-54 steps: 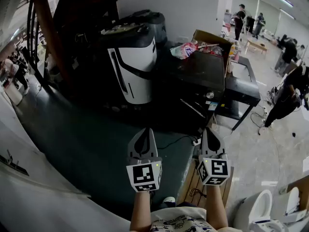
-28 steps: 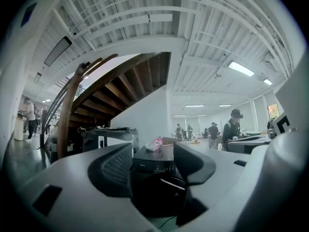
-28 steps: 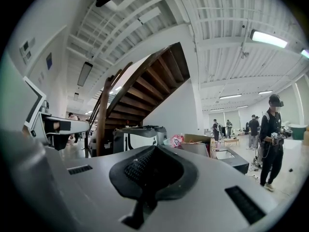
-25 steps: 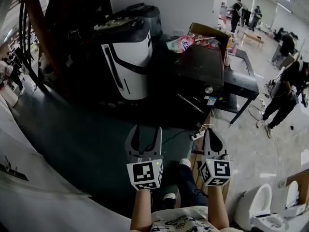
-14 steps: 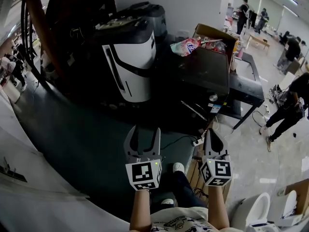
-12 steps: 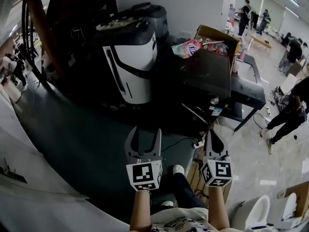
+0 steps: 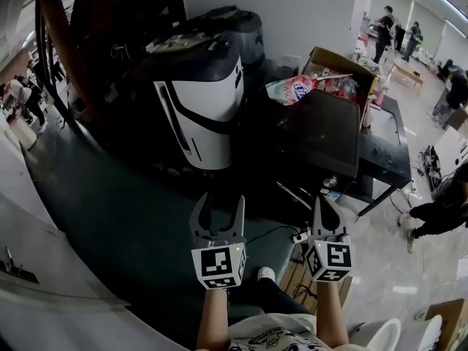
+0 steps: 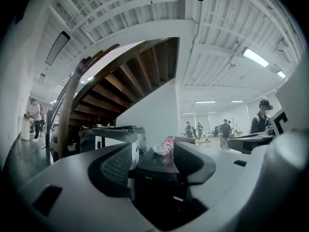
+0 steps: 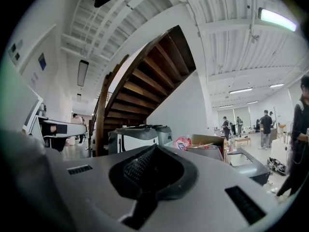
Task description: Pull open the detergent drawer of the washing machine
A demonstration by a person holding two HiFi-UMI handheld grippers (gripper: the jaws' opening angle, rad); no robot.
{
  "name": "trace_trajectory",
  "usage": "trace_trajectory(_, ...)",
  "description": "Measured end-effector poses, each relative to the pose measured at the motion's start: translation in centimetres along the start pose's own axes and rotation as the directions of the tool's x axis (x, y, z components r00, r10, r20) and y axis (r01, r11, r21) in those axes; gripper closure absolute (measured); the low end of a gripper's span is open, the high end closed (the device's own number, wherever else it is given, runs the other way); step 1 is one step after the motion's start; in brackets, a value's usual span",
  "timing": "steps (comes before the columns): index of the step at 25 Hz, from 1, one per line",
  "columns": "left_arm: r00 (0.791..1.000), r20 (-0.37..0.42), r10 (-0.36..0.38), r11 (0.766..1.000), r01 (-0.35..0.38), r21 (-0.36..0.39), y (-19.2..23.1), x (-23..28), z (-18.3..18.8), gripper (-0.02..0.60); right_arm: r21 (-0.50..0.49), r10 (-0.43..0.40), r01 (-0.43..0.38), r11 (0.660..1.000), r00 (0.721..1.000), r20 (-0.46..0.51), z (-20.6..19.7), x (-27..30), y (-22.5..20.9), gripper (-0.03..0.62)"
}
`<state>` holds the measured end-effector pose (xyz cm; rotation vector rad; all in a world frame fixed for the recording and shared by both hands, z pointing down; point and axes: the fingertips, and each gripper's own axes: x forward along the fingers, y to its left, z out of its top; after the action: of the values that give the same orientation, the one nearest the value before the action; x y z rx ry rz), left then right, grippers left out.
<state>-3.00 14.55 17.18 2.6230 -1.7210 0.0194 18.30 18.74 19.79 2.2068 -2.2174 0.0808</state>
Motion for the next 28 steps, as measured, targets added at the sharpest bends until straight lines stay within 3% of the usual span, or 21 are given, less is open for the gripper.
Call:
trace_trajectory(11,0.997,-0.009,0.083,0.995,-0.083,-0.046,0.9,10.7,0.0,0.318,0.001,0.081,-0.081,0.997,0.997,0.002,1.1,11.4,-3.9,0.580)
trace_trajectory(20,0.996,-0.036,0.082,0.988,-0.086,-0.129,1.4,14.8,-2.1,0.318,0.013,0.111,-0.110,0.994,0.993,-0.046,-0.9,16.1,-5.0,0.580)
trace_trajectory(28,0.995,-0.093,0.034,0.979,-0.052,-0.199,3.3,18.3,-5.7,0.318,0.025,0.115,-0.114,0.993,0.989,-0.095,-3.4,19.4,-3.8,0.580)
